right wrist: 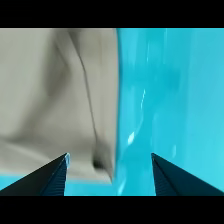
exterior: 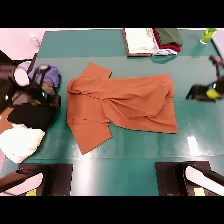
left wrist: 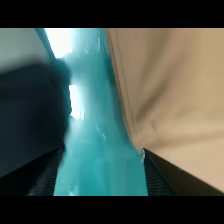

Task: Fold the shirts.

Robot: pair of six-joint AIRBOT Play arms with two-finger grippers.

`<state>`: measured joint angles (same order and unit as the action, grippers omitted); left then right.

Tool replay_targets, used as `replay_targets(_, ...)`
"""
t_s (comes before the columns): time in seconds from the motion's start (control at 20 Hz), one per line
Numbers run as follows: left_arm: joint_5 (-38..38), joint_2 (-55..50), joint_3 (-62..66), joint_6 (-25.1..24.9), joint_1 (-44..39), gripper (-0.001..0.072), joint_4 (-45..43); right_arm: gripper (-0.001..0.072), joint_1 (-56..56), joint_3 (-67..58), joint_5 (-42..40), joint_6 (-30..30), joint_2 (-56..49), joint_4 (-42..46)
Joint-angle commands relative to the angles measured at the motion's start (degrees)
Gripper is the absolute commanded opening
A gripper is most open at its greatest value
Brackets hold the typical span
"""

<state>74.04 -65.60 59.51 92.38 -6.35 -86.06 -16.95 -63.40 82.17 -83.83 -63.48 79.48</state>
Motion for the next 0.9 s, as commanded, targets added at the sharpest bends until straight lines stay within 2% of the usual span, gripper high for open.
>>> replay_targets(0.0, -2.64, 5.22, -10.75, 1.88, 0.02, 0.0601, 1.92, 0.0595, -3.67, 17.29, -0.66, 1.75, 7.32, -0.09)
replay_targets(0.25, -5.09, 5.22, -11.08, 1.88, 0.02, 0.0601, 2.78, 0.0572, -3.19, 28.52, -6.25, 2.54, 9.53, -3.96)
replay_targets(0.4, -5.07, 5.22, -11.08, 1.86, 0.02, 0.0601, 2.78, 0.0521, 0.39, 29.46, -11.43, 2.38, 9.53, -4.44)
replay_targets(0.5, -5.05, 5.20, -11.08, 1.86, 0.02, 0.0601, 2.78, 0.0521, 1.90, 29.44, -13.73, 1.29, 9.51, -4.37)
replay_targets(0.85, -4.98, 5.20, -11.08, 1.68, 0.02, 0.0601, 2.75, 0.0498, 2.36, 29.38, -14.47, 1.16, 4.61, -5.05)
